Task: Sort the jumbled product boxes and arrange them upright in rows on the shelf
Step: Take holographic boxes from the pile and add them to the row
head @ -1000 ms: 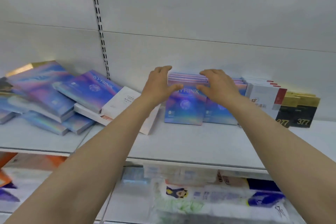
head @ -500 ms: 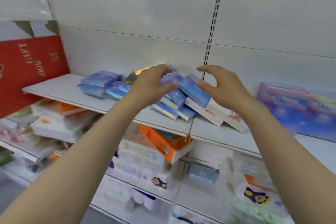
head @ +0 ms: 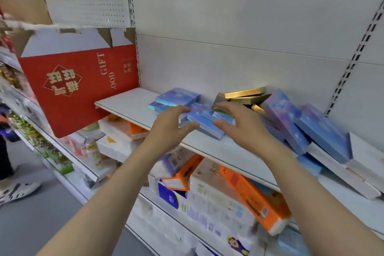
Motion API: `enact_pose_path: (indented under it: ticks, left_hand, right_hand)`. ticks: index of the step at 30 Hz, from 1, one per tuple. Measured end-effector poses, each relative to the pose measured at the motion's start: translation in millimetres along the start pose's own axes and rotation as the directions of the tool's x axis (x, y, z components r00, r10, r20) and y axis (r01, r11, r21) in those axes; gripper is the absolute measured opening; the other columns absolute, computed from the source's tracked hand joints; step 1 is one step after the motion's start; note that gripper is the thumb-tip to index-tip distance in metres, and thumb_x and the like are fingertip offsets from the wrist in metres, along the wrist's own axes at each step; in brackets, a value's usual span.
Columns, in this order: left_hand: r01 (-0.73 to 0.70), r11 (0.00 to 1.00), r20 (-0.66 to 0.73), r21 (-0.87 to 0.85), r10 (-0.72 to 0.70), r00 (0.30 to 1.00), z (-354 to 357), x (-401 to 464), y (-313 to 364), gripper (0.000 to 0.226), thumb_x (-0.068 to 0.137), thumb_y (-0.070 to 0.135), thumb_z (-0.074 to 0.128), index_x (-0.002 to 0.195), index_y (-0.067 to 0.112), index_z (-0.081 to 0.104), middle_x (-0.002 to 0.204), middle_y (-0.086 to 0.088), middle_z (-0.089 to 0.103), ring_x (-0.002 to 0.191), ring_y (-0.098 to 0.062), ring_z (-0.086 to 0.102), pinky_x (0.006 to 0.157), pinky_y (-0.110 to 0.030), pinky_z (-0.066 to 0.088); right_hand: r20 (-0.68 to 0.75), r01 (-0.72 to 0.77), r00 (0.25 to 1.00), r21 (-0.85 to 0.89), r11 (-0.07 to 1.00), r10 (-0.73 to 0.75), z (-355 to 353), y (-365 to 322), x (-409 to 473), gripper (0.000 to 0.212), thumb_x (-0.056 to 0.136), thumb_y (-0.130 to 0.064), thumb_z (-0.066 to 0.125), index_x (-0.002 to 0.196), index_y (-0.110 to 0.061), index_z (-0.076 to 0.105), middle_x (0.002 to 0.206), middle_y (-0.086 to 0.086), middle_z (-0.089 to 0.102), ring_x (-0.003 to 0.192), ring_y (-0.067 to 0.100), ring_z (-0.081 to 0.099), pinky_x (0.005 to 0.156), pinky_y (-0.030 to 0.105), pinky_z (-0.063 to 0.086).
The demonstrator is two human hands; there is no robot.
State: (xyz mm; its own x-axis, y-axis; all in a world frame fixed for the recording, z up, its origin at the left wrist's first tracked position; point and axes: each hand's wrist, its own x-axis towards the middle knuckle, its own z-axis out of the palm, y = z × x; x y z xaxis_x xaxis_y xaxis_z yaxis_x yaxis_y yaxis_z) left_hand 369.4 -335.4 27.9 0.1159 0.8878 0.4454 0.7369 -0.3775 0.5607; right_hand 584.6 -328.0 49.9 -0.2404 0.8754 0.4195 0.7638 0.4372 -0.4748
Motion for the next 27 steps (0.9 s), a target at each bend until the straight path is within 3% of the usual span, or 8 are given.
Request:
enact_pose_path:
  ticks: [3, 7, 12, 16, 18, 21, 25, 27]
  left_hand:
    - [0.043, 0.999, -0.032, -0.010, -0.043, 0.999, -7, 42, -51, 0.049, 0.086, 0.047, 0.066, 0.126, 0.020, 0.060, 0.127, 0.004, 0.061, 0.113, -0.011, 0.055, 0.087, -0.021, 0.037]
    - [0.121, 0.993, -0.009, -0.006, -0.122, 0.993, -13, 115, -116, 0.048, 0.087, 0.043, 0.067, 0.127, 0.016, 0.060, 0.125, -0.001, 0.061, 0.114, -0.017, 0.056, 0.091, -0.023, 0.037]
    - [0.204, 0.979, 0.071, -0.021, -0.202, 0.977, -3, 182, -184, 0.055, 0.087, 0.049, 0.063, 0.132, 0.017, 0.055, 0.129, -0.004, 0.060, 0.113, -0.018, 0.057, 0.088, -0.022, 0.035]
    - [0.355, 0.934, 0.166, -0.049, -0.343, 0.925, 10, 208, -236, 0.072, 0.086, 0.060, 0.058, 0.142, 0.018, 0.044, 0.136, -0.010, 0.056, 0.125, -0.024, 0.051, 0.101, -0.034, 0.041]
    - [0.437, 0.896, 0.189, -0.072, -0.418, 0.888, 12, 222, -255, 0.078, 0.084, 0.067, 0.054, 0.145, 0.019, 0.041, 0.136, -0.011, 0.056, 0.126, -0.027, 0.050, 0.102, -0.037, 0.042]
    - [0.475, 0.874, 0.193, -0.103, -0.451, 0.871, 13, 243, -277, 0.078, 0.083, 0.066, 0.056, 0.142, 0.016, 0.043, 0.128, -0.010, 0.062, 0.123, -0.030, 0.052, 0.098, -0.035, 0.042]
    - [0.568, 0.804, 0.330, -0.174, -0.496, 0.803, 10, 254, -305, 0.078, 0.077, 0.048, 0.076, 0.137, 0.006, 0.049, 0.129, -0.012, 0.060, 0.115, -0.027, 0.058, 0.095, -0.034, 0.047]
    - [0.611, 0.728, 0.418, -0.312, -0.472, 0.776, 4, 254, -319, 0.055, 0.076, 0.036, 0.081, 0.117, 0.003, 0.064, 0.113, -0.013, 0.069, 0.089, -0.017, 0.068, 0.075, -0.026, 0.053]
  right_hand:
    - [0.015, 0.006, 1.000, 0.050, 0.999, -0.007, 41, -2, 67, 0.043, 0.091, -0.035, 0.067, 0.132, -0.021, 0.059, 0.129, -0.004, 0.059, 0.121, 0.013, 0.053, 0.094, 0.021, 0.037]
    - [0.140, -0.072, 0.988, 0.035, 0.997, 0.066, 94, 6, 155, 0.047, 0.093, -0.036, 0.063, 0.137, -0.019, 0.056, 0.139, 0.002, 0.056, 0.126, 0.019, 0.052, 0.106, 0.028, 0.035]
    - [0.304, -0.090, 0.947, -0.049, 0.995, 0.101, 142, 31, 231, 0.044, 0.098, -0.042, 0.054, 0.141, -0.030, 0.052, 0.150, -0.003, 0.047, 0.136, 0.017, 0.044, 0.110, 0.028, 0.032]
    - [0.325, -0.009, 0.943, -0.184, 0.983, 0.070, 181, 40, 252, 0.039, 0.099, -0.047, 0.049, 0.132, -0.029, 0.062, 0.133, -0.002, 0.062, 0.126, 0.021, 0.051, 0.102, 0.028, 0.036]
    - [0.335, 0.020, 0.942, -0.139, 0.990, 0.028, 195, 37, 256, 0.038, 0.098, -0.045, 0.052, 0.130, -0.028, 0.063, 0.129, 0.000, 0.064, 0.131, 0.023, 0.046, 0.105, 0.026, 0.033]
    - [0.359, -0.022, 0.933, 0.042, 0.999, 0.005, 207, 28, 258, 0.034, 0.098, -0.035, 0.057, 0.131, -0.029, 0.063, 0.148, -0.004, 0.049, 0.147, 0.011, 0.024, 0.116, 0.021, 0.018]
    - [0.243, -0.141, 0.962, 0.038, 0.989, 0.128, 216, 17, 260, 0.046, 0.097, -0.038, 0.059, 0.142, -0.033, 0.052, 0.157, -0.005, 0.035, 0.147, 0.005, 0.022, 0.114, 0.018, 0.020]
    - [0.078, -0.286, 0.954, -0.048, 0.957, 0.289, 215, 16, 260, 0.050, 0.096, -0.039, 0.060, 0.143, -0.024, 0.051, 0.154, 0.003, 0.041, 0.145, 0.015, 0.033, 0.111, 0.020, 0.024]
